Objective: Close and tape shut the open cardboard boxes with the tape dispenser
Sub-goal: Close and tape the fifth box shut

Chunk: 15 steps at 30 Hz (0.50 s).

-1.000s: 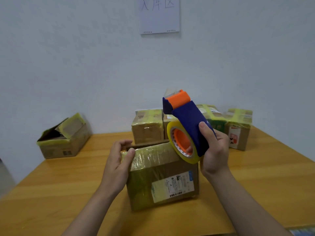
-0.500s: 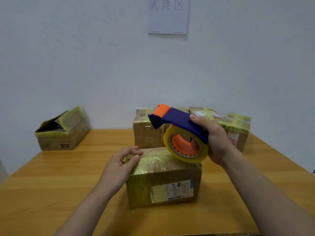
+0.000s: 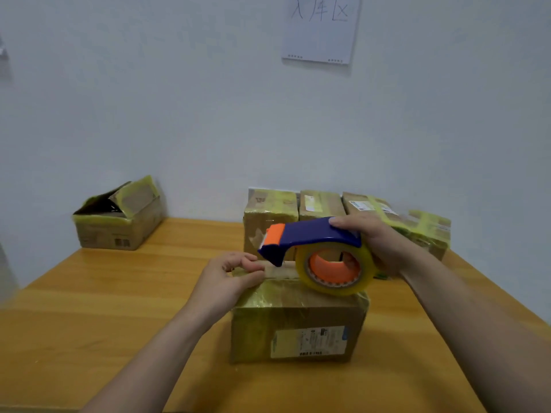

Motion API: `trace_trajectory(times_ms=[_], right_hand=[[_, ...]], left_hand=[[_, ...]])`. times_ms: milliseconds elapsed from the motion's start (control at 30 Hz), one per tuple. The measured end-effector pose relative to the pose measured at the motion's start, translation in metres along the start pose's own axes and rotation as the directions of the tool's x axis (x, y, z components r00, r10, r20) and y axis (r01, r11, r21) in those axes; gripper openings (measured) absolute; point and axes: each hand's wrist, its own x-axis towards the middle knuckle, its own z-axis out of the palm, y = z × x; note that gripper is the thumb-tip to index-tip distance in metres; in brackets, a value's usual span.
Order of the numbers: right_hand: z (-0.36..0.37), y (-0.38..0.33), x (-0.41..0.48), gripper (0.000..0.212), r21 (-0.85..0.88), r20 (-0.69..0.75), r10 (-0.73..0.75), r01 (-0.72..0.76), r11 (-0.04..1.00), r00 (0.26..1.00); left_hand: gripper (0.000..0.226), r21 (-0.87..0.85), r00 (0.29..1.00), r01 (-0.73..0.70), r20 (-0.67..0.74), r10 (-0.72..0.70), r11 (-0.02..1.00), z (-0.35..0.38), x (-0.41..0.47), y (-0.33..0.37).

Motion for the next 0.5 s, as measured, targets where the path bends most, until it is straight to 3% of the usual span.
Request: trace_trajectory(times_ms=[133,200,267,333,400,500], right_hand=[[0.003,0.005,0.004,0.046,0.051,0.016,0.045,-0.046,0.998,0.999],[0.005,0.008,0.005,0.04,0.079,0.021,0.023,-0.025,0.997,1.0],[0.006,0.011,0.005,0.032,0.098,0.039,0.0,-0.003,0.995,0.999],[0.006,0.011,0.005,0.029,0.114,0.047,-0.005,0.0,0.993,0.999],[0.005,0.01,0.008,0.028,0.1,0.06,-0.009,0.003,0.995,0.998],[0.008,0.007,0.013,0.032,0.019,0.085,-0.035,0.033,0.999,0.996]], left_hand=[[0.009,0.241,0.992,-0.119,0.077,0.104,0.963,-0.013,-0.004,0.005],[0.012,0.313,0.985,-0.17,0.021,0.172,0.934,-0.023,0.0,0.008],[0.015,0.107,0.992,-0.083,-0.087,0.093,0.991,-0.032,0.005,0.018],[0.018,-0.147,0.996,0.071,-0.04,-0.078,0.987,-0.037,0.008,0.031],[0.032,-0.133,0.986,0.161,0.07,-0.153,0.978,-0.04,0.01,0.036],[0.03,-0.075,0.968,0.206,0.164,-0.192,0.976,-0.037,0.009,0.032]])
